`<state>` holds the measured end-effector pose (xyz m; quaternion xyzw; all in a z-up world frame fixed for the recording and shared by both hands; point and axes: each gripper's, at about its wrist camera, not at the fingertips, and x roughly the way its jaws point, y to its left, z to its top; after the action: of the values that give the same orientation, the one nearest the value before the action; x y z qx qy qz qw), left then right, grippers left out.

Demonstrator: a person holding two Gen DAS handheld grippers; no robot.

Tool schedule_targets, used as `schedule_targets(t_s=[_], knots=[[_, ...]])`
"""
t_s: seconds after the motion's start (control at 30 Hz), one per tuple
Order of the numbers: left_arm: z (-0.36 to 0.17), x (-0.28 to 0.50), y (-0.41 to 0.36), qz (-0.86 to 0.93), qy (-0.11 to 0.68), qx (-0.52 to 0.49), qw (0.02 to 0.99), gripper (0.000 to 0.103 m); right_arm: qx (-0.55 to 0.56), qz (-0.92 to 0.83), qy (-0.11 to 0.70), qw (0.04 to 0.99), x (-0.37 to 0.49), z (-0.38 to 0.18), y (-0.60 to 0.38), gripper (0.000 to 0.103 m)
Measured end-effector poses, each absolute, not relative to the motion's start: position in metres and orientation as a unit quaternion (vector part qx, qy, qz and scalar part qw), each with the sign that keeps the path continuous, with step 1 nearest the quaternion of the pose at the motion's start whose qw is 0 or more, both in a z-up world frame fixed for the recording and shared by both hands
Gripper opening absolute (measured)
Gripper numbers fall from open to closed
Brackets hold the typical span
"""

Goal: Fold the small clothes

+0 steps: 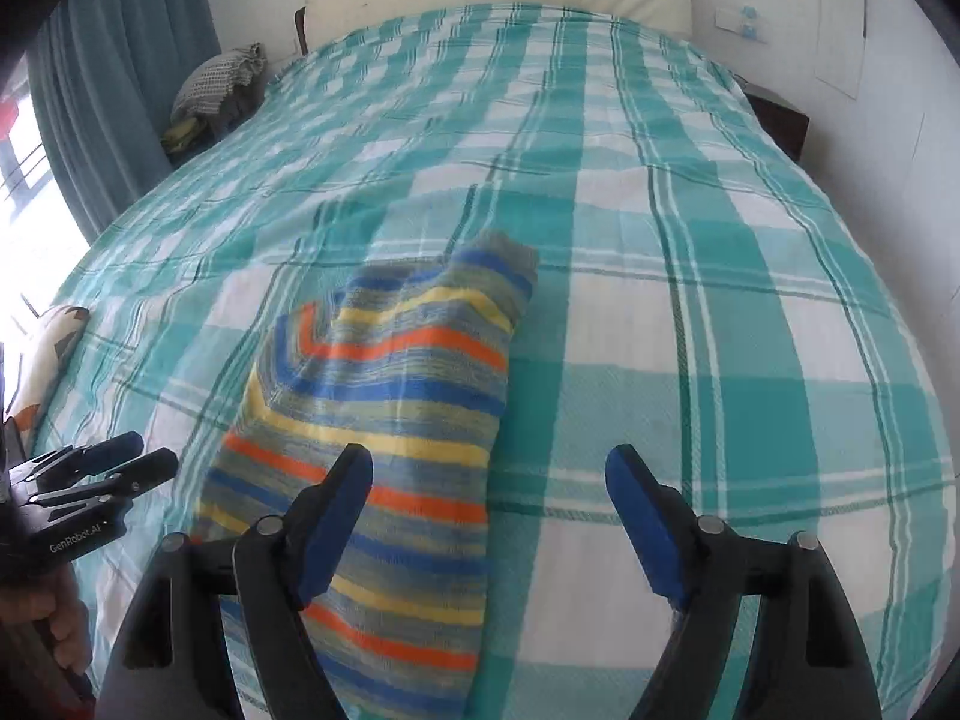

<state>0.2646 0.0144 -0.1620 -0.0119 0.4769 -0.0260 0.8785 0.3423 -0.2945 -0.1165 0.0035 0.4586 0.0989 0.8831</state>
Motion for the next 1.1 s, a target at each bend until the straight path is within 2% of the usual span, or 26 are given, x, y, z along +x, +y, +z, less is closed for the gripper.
schedule_targets(t_s=[0.1, 0.13, 0.17, 0.33, 0.57, 0.63, 0.8, 0.97, 1.1], knots=[[-0.156, 0.197, 0.005, 0.007, 0.447, 0.069, 0.892, 0.09, -0.022, 0.118, 0.449, 0.885, 0.289, -0.114, -0.321, 0.081], [-0.151, 0.177, 0.002, 0.007, 0.434, 0.083, 0.897, 0.098, -0.032, 0.122, 0.448, 0.885, 0.27, -0.113, -0.324, 0.084], [-0.145, 0.159, -0.002, 0.002, 0.422, 0.09, 0.902, 0.1, -0.038, 0.127, 0.45, 0.883, 0.251, -0.112, -0.327, 0.088], [-0.1, 0.124, -0.011, 0.016, 0.41, 0.081, 0.908, 0.1, -0.054, 0.145, 0.443, 0.883, 0.179, -0.091, -0.328, 0.092], [-0.012, 0.099, -0.021, 0.077, 0.342, 0.107, 0.93, 0.1, -0.055, 0.144, 0.381, 0.912, 0.14, -0.004, -0.322, 0.098], [0.002, 0.086, -0.023, 0.065, 0.347, 0.1, 0.93, 0.101, -0.063, 0.147, 0.364, 0.918, 0.13, 0.019, -0.317, 0.1], [-0.001, 0.044, -0.034, 0.052, 0.375, 0.09, 0.921, 0.102, -0.071, 0.16, 0.358, 0.917, 0.094, 0.04, -0.309, 0.1], [-0.024, 0.011, -0.046, 0.024, 0.432, 0.082, 0.898, 0.102, -0.067, 0.152, 0.384, 0.908, 0.055, 0.026, -0.311, 0.101], [-0.02, -0.013, -0.047, 0.004, 0.447, 0.051, 0.893, 0.103, -0.06, 0.138, 0.4, 0.904, 0.023, 0.016, -0.316, 0.101]])
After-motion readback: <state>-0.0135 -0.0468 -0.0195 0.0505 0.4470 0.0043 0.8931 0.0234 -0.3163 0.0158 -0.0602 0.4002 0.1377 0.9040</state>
